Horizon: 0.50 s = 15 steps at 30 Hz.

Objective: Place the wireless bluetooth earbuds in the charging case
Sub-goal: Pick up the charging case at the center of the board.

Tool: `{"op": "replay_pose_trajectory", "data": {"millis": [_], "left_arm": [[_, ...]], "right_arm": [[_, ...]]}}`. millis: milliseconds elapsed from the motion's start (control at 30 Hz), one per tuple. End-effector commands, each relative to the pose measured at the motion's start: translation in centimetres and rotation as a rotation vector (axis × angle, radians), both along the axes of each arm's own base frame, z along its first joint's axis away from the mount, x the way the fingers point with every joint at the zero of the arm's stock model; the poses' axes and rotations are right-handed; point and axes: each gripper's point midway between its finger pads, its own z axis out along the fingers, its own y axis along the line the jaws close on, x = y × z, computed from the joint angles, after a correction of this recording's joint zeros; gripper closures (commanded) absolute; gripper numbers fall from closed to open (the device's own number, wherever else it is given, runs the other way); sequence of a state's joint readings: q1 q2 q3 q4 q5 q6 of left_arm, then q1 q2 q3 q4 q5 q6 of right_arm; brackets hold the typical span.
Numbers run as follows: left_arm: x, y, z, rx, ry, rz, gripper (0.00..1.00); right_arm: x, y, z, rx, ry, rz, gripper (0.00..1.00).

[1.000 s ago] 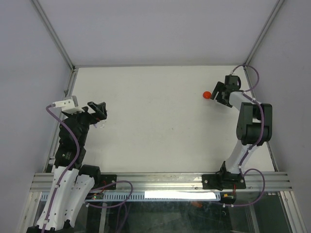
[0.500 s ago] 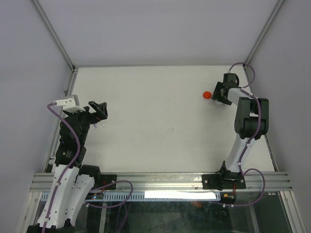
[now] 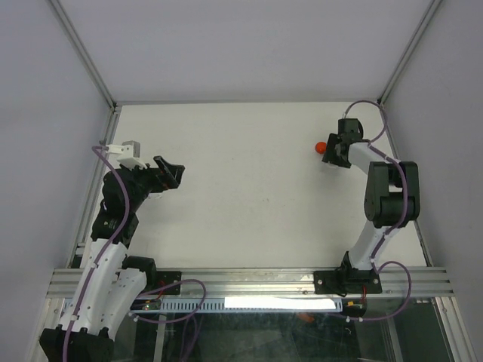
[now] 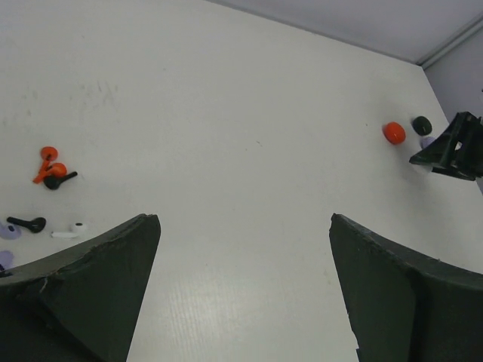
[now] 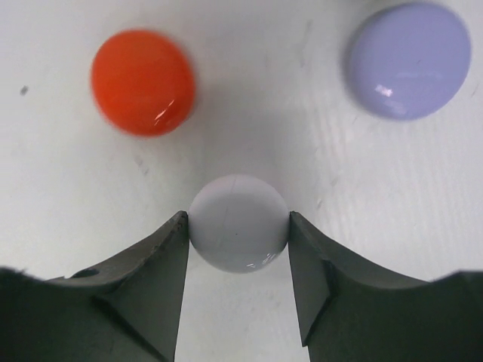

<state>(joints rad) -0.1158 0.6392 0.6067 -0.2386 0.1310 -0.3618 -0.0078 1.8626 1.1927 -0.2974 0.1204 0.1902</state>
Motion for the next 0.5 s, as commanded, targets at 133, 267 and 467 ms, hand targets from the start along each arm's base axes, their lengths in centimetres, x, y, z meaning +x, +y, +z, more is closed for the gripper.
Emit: {"op": "replay_pose_trajectory", "data": {"millis": [133,267,467], "left_arm": [[-0.3,-3.7,1.4,-0.205,0.046,-0.159,0.01],[-0.1,-4.8,0.1,-0.310,0.114,-0.171,0.01],[0.1,-8.0,-1.0,-0.410,0.164,-0.196,0.01]], "right_arm": [[-2.8,6.1,5.7,0.082,-0.147,0.117,0.51],[-4.9,10.0,6.6,0.123,-0.196,0.197,0.51],[-7.5,17.2,10.1,0.216,-0.330,0.359,0.50]]}}
